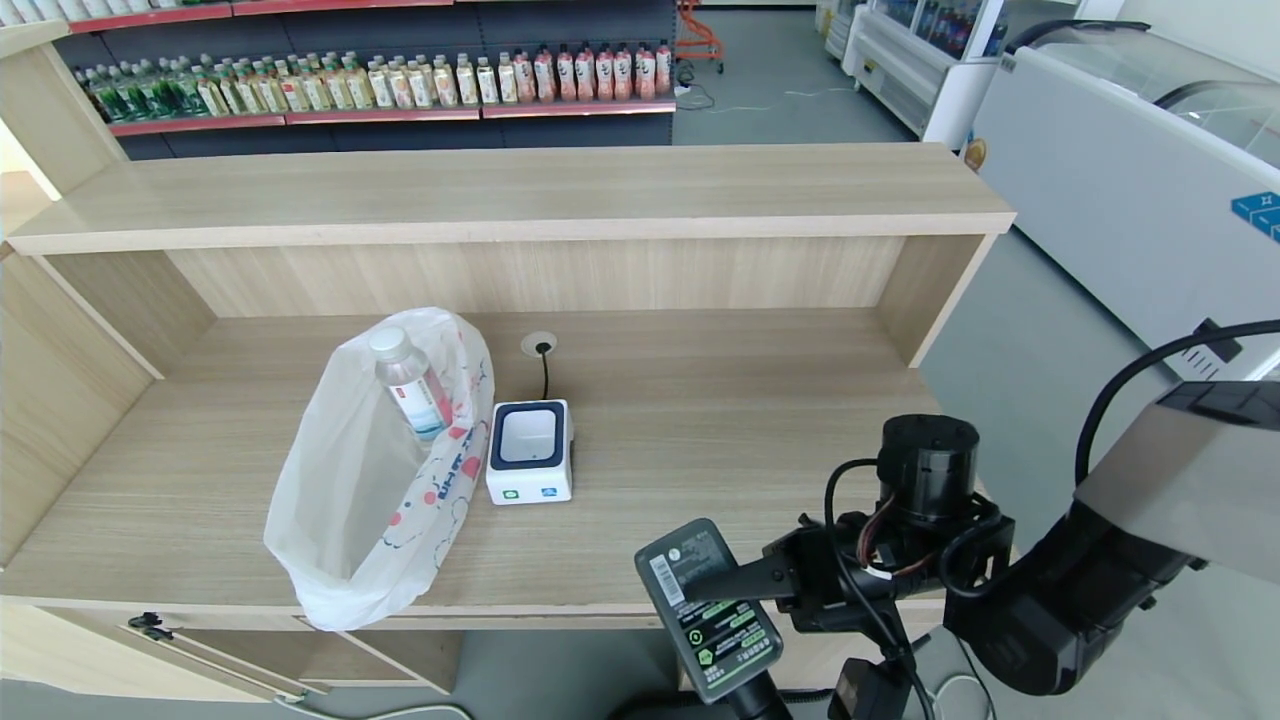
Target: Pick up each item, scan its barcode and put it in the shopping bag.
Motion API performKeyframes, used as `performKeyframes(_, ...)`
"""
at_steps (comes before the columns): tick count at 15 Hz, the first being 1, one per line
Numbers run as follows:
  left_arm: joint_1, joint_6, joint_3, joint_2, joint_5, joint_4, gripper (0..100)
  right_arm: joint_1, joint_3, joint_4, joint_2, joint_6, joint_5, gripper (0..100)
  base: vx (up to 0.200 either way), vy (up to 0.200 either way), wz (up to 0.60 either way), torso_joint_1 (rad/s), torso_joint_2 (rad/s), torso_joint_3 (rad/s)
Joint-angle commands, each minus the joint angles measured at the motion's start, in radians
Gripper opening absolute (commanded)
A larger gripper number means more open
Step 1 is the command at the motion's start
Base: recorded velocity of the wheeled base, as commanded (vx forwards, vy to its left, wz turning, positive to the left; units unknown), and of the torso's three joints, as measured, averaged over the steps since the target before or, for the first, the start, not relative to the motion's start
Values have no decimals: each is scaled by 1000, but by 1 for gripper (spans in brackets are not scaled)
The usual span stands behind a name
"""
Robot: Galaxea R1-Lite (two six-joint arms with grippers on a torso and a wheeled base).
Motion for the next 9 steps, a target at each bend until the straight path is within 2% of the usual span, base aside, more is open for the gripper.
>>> performKeyframes(1, -1, 0, 0, 0, 0, 0, 100, 3, -6, 2, 6, -1, 0, 0, 0, 0, 0, 0, 0, 0)
performKeyframes(9, 1, 0, 0, 0, 0, 0, 100, 29, -44, 2, 17, 8, 0, 0, 0, 0, 0, 0, 0, 0)
